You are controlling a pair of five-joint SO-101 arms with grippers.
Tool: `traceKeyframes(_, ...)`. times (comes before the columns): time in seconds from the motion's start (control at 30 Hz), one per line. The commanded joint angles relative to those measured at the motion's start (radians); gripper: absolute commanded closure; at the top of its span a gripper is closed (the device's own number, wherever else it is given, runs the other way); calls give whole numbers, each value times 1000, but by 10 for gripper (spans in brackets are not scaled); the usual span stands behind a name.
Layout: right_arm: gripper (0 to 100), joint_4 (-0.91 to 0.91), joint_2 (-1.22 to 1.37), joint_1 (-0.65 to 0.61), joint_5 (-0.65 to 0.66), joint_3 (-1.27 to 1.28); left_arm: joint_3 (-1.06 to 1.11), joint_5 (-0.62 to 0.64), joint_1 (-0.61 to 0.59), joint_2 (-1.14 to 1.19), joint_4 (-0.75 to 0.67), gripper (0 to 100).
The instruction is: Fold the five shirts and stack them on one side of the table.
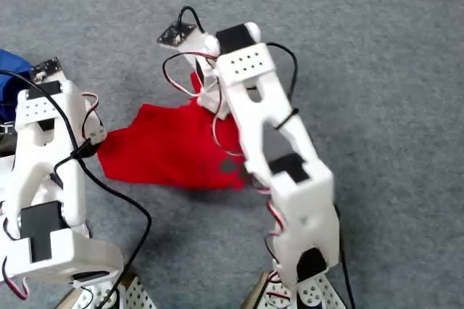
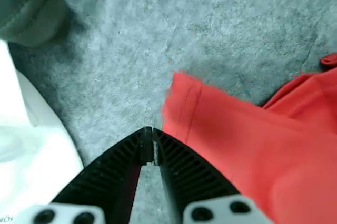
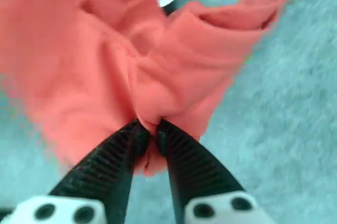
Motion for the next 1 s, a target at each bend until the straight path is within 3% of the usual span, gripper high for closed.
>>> traceKeyframes(0.0, 865, 20, -225, -38, 23, 185, 21, -15, -2, -31, -9, 981)
traceKeyframes(0.13, 723, 20, -349, -114, 26, 355, 49, -15, -5, -31, -9, 981)
traceKeyframes(0.27, 657, 20, -467, -136, 54, 420, 54, -15, -6, -31, -11, 981)
traceKeyframes(0.5, 655, -64, -575, 27, 52, 303, 140, -9, -15, -27, -150, 981)
traceKeyframes(0.67, 656, -229, -390, 114, 48, 246, 207, -8, -12, -28, -226, 981)
traceKeyframes(0.77, 656, -316, -225, 120, -57, 182, 195, 12, -20, -22, -215, 981)
traceKeyframes(0.87, 656, -334, -67, 145, -157, 42, 143, 66, -37, -24, -144, 978)
traceKeyframes(0.97, 656, -307, 67, 189, -215, -140, 20, 81, -58, -24, 23, 950)
